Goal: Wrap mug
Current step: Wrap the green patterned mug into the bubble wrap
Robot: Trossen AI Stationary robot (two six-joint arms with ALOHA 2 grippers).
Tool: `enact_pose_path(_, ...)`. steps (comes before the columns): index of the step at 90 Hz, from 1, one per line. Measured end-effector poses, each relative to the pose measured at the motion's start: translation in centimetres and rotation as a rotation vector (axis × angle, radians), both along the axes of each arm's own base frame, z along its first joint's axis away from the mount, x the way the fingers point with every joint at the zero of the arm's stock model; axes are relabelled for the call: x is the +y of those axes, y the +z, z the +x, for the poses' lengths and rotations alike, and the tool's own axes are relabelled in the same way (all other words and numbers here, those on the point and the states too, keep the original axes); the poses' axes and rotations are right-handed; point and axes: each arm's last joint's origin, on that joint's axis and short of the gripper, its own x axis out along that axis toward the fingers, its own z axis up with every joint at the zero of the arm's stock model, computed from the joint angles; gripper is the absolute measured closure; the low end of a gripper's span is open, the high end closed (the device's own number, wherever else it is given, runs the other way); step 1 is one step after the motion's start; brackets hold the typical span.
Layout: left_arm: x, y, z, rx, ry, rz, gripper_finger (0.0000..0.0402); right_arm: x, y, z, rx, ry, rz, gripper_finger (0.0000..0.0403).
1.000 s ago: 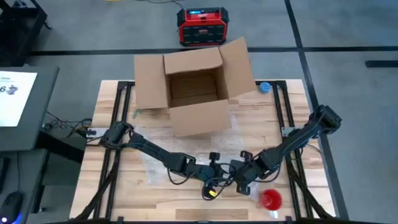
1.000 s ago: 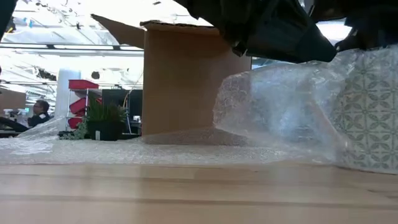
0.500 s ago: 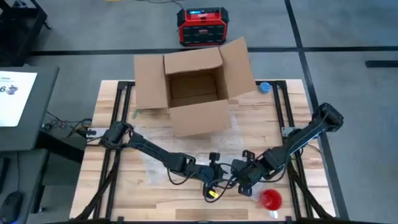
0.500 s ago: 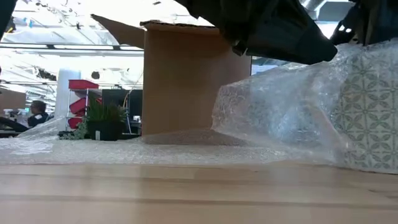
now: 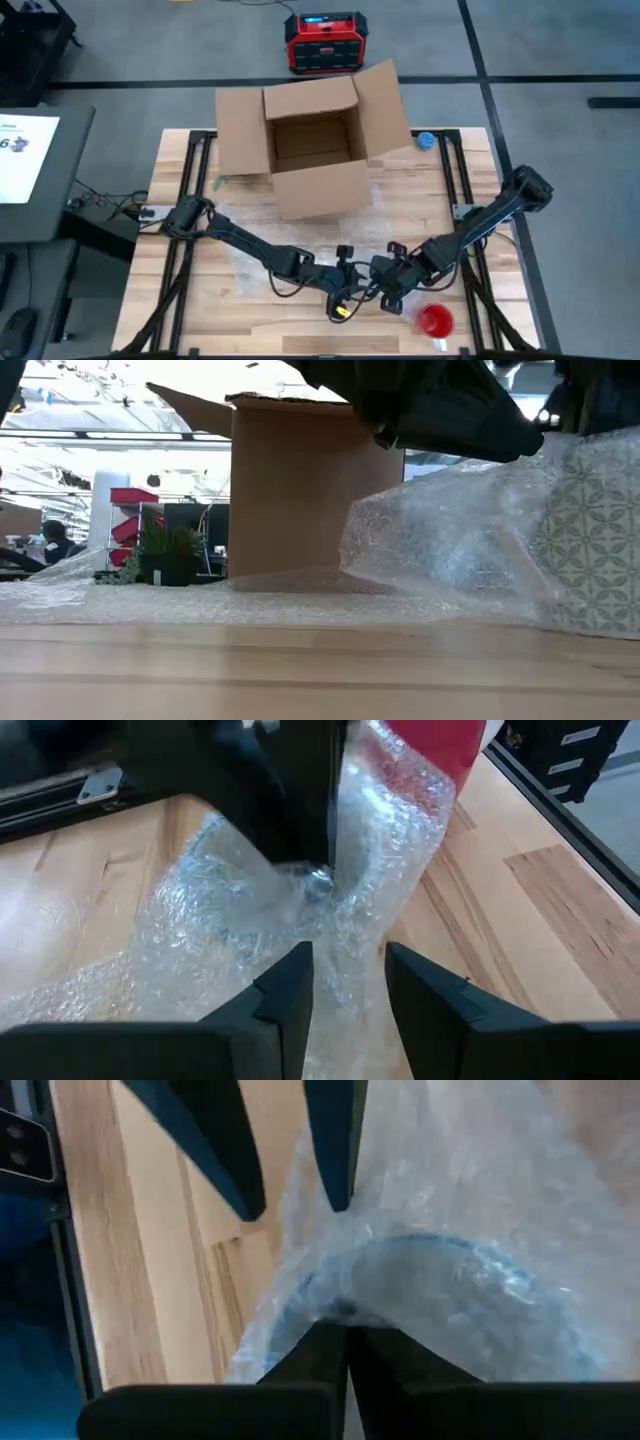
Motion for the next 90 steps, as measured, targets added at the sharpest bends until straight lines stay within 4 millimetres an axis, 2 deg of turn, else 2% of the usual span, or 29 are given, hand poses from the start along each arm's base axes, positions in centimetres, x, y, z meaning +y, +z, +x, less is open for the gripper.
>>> enact_pose_path(13,0.0,0.2,-0.1,-0.003,-0.001,-0.001,0.0295,-0.2,-1.0,-0.3,-0.011,-0.010,0.012,0.0403)
enact_pose_path(28,0.0,0.4,-0.1,-0.006,-0.001,-0.002,0.0295,-0.2,-1.1,-0.3,-0.007,-0.009,0.010,0.0403)
enact_pose_path(66,0.0,0.4,-0.1,-0.012,0.000,-0.005,0.0295,0.3,0.3,0.0,-0.002,0.036,-0.006,0.0403)
enact_pose_path(90,-0.1,0.5,-0.1,-0.022,-0.002,-0.008,0.0295,0.4,0.6,0.1,-0.013,0.055,-0.011,0.0403)
